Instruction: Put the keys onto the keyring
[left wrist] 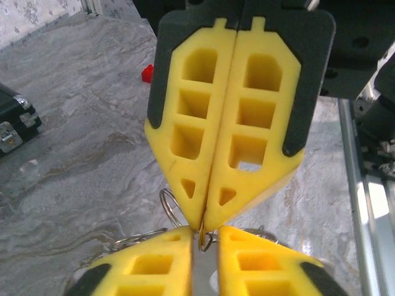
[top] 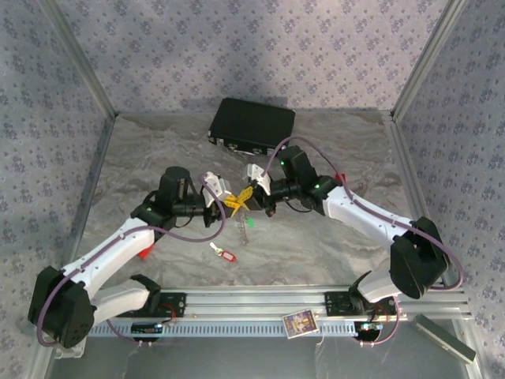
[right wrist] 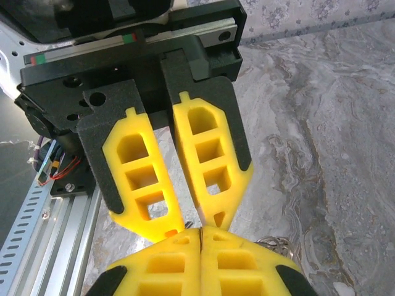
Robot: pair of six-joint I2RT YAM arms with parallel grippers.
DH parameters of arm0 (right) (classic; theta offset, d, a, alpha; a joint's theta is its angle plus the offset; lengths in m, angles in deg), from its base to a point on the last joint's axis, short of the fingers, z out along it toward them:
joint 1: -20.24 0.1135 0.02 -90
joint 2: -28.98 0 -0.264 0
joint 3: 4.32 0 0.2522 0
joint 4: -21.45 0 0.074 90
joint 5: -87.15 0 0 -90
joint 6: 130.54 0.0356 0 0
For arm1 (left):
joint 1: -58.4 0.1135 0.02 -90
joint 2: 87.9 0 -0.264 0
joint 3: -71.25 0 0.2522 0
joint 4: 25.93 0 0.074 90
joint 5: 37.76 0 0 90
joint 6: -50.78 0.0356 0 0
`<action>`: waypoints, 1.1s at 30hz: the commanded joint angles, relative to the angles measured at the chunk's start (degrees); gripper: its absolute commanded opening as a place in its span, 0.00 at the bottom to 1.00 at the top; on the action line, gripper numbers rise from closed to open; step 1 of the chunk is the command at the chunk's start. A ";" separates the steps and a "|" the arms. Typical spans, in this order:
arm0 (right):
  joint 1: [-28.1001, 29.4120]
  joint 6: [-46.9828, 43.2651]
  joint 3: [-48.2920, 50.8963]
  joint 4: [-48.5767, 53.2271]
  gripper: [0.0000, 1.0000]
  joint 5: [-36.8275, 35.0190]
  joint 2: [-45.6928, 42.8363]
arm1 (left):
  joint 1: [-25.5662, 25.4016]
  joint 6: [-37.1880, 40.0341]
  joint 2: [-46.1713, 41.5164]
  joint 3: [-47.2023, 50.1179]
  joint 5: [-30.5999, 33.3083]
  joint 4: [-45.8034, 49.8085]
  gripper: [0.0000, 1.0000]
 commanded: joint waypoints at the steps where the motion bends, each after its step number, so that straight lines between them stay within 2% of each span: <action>1: 1.35 -0.40 -2.56 -0.37 0.00 1.76 0.98 | -0.64 0.45 -1.58 0.60 -1.72 -4.36 0.04; 2: 1.42 -0.28 -2.46 -0.31 0.00 1.54 1.09 | -0.68 0.45 -1.74 0.81 -1.49 -4.65 0.00; 6: 0.42 1.13 -2.72 -0.33 0.00 0.02 1.02 | -0.67 -1.81 -2.94 2.27 0.01 -6.62 0.00; 12: -1.42 4.77 -2.36 -1.53 0.42 -3.01 0.08 | -1.35 -9.22 -4.58 3.53 3.80 -7.84 0.00; 13: -1.59 5.34 -2.12 -2.05 0.48 -4.83 -0.18 | -1.63 -10.54 -4.77 3.64 4.70 -7.85 0.00; 15: -1.97 6.23 -1.73 -2.34 0.53 -8.28 -0.79 | -2.09 -13.37 -5.30 3.86 7.43 -7.75 0.00; 19: -2.24 8.81 -1.36 -0.94 0.51 -21.47 -2.59 | -2.97 -23.90 -5.86 3.01 17.01 -6.74 0.00; 22: -1.36 8.68 0.80 -1.17 0.48 -27.43 -5.13 | -3.40 -32.88 -5.65 0.58 23.18 -3.27 0.00; 28: 2.85 4.44 9.08 -7.66 0.44 -33.88 -11.57 | -5.07 -45.35 -5.51 -1.35 30.43 1.92 0.00; 33: 8.65 -1.47 14.65 -14.07 0.39 -32.03 -13.09 | -5.13 -56.53 -3.94 -7.90 34.30 15.13 0.00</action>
